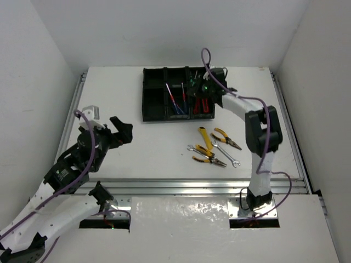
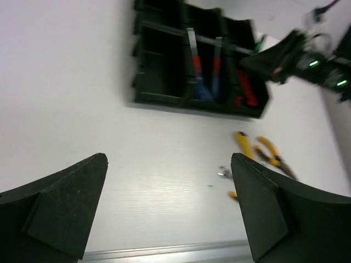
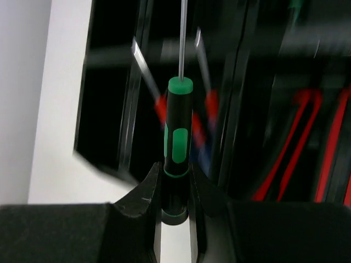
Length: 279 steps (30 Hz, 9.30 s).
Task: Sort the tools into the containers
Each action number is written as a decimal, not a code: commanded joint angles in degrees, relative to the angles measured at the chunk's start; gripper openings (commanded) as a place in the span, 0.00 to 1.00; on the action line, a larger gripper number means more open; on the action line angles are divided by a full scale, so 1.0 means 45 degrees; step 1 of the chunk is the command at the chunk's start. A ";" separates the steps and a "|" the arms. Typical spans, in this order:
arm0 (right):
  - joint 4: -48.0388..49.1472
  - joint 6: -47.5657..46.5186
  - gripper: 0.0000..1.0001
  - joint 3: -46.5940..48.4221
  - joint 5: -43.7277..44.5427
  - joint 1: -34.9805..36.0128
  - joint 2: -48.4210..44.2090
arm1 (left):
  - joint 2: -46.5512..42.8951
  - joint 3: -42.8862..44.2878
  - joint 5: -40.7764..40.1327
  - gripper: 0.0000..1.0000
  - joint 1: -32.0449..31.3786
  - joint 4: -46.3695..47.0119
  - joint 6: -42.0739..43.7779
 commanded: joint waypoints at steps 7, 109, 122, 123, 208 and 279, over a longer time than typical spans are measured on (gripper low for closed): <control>-0.2091 -0.0989 0.00 0.7865 0.1319 -0.0874 0.4678 | -0.0596 -0.1481 -0.1137 0.95 -0.0008 -0.0126 0.0946; -0.7092 -0.7572 0.00 -0.2521 0.5285 0.0160 -0.0901 | -0.0342 -0.1931 0.1111 0.96 0.0714 0.0853 0.1827; -0.5081 -0.7163 0.00 -0.4571 0.5639 0.0316 -0.6605 | -0.0361 -0.1756 0.0838 0.96 0.0753 0.0697 0.1671; -0.4693 -0.7065 0.00 -0.4650 0.5503 0.0375 -0.7168 | -0.0361 -0.1736 0.0837 0.96 0.0753 0.0696 0.1651; -0.5410 -0.6226 0.61 -0.3725 0.3023 0.0667 -0.6742 | -0.0732 -0.2263 0.3357 1.00 0.1456 0.1673 0.1885; -0.6644 -0.7240 0.00 -0.4379 0.4798 0.5962 -0.6489 | -0.0224 -0.2283 0.3962 0.99 0.1749 0.1849 0.2159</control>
